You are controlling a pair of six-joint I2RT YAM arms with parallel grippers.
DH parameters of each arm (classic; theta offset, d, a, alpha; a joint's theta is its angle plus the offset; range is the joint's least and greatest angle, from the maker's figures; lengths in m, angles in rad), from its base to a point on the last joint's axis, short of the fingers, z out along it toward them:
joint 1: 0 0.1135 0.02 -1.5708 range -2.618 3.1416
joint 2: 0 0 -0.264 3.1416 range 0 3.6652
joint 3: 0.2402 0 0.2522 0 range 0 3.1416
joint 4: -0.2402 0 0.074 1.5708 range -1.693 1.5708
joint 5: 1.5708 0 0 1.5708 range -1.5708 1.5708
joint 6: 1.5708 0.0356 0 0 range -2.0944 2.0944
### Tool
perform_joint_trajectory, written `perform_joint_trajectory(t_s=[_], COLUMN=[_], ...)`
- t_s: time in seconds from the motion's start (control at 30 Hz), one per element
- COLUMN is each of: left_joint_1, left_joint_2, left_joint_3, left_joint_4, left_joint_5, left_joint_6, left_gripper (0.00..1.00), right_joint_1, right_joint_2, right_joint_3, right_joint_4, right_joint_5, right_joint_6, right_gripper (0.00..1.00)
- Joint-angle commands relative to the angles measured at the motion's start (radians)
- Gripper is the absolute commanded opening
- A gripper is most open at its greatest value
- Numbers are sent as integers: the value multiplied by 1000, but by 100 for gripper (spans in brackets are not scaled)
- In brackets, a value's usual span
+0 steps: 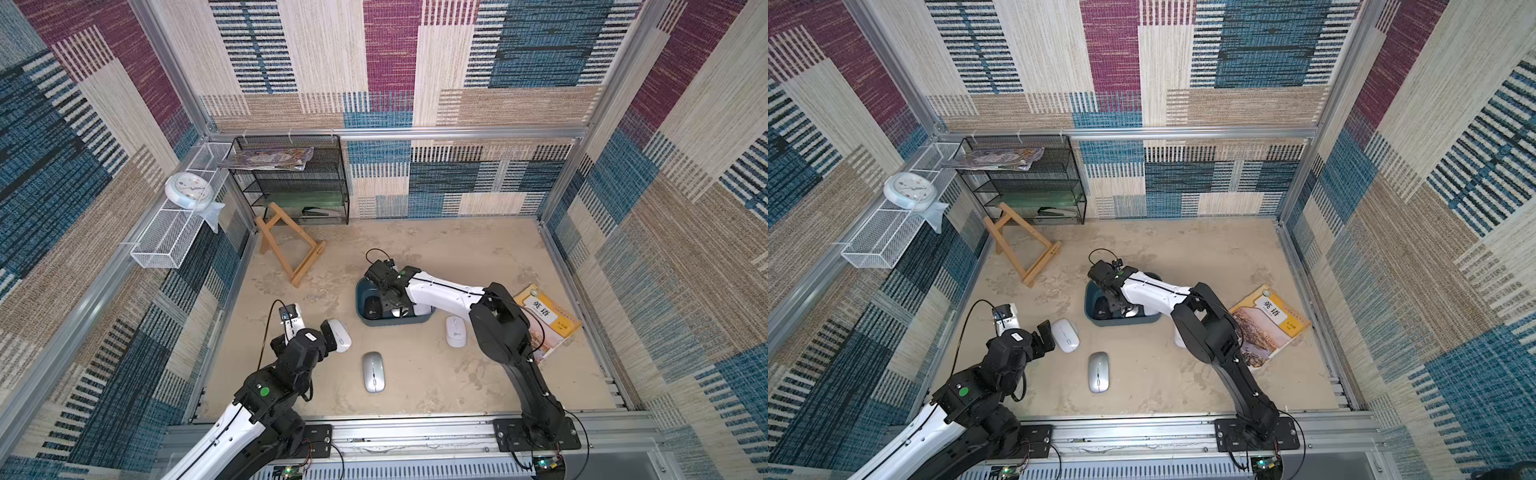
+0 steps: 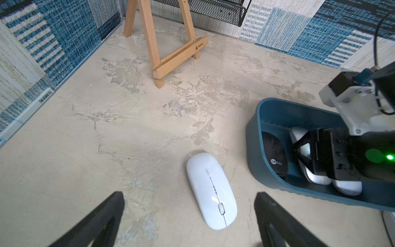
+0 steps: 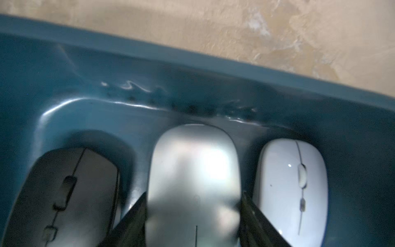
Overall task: Take out the mouse from the storage box
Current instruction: Pick up the mouse from the storage box.
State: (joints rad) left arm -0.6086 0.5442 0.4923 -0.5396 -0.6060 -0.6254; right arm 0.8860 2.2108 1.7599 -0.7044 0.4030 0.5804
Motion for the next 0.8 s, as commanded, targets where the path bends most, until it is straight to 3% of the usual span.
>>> perform_joint_trajectory(t_s=[0.0,0.4,0.77], left_joint_1=[2,3,3], left_joint_2=[6,58,125], left_joint_3=[6,11,17], left_joint_4=[21,40,62], left_joint_5=[-20,-18,-20], left_joint_6=[7,15,16], left_gripper=[99,99,99], right_joint_1=[7,16,3], right_joint_2=[-38,-186,-430], right_joint_3=[-19,-93,-319], right_joint_4=[15,8,44], right_joint_5=[40,77,83], right_joint_6=[-3,10,39], right_gripper=[55,53,54])
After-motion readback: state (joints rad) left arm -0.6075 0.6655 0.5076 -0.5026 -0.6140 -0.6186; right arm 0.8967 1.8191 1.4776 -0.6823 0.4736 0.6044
